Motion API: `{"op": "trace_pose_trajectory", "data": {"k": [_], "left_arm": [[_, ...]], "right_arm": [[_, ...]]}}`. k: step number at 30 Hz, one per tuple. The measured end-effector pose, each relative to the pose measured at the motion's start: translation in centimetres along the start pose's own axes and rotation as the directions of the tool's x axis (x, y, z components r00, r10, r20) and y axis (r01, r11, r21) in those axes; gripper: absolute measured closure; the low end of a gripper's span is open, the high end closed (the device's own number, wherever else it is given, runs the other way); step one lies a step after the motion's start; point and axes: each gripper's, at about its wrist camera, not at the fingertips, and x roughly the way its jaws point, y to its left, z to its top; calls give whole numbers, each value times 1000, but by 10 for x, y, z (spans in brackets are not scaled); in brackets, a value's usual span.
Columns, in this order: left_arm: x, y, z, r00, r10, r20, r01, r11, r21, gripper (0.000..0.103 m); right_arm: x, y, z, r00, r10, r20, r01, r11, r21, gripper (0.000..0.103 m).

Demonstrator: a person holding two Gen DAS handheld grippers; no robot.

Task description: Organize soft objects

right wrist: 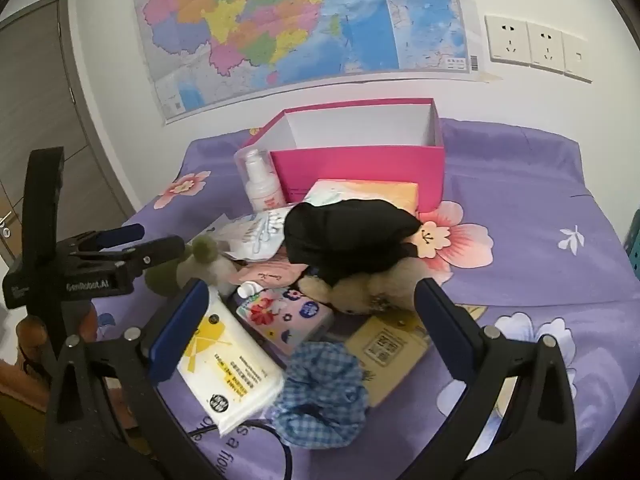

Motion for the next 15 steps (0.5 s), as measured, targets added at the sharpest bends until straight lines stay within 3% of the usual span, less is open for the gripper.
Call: {"op": "trace_pose_trajectory", "data": {"k": [5,10,15], "left_arm": [[0,1,0,1000,-11,11,11,1000,-4,0],[-3,0,-3,1000,-15,8,15,1000,-6,0],[0,1,-3,1000,-19,-5,19,1000,-6,0]], "right_arm": [[10,15,2,999,-19,-32,18,999,-48,0],[1,11,-3,999,44,12,-44,999,-3,0],[-5,5,-2,997,78,-21,-77,996,34,0]]}}
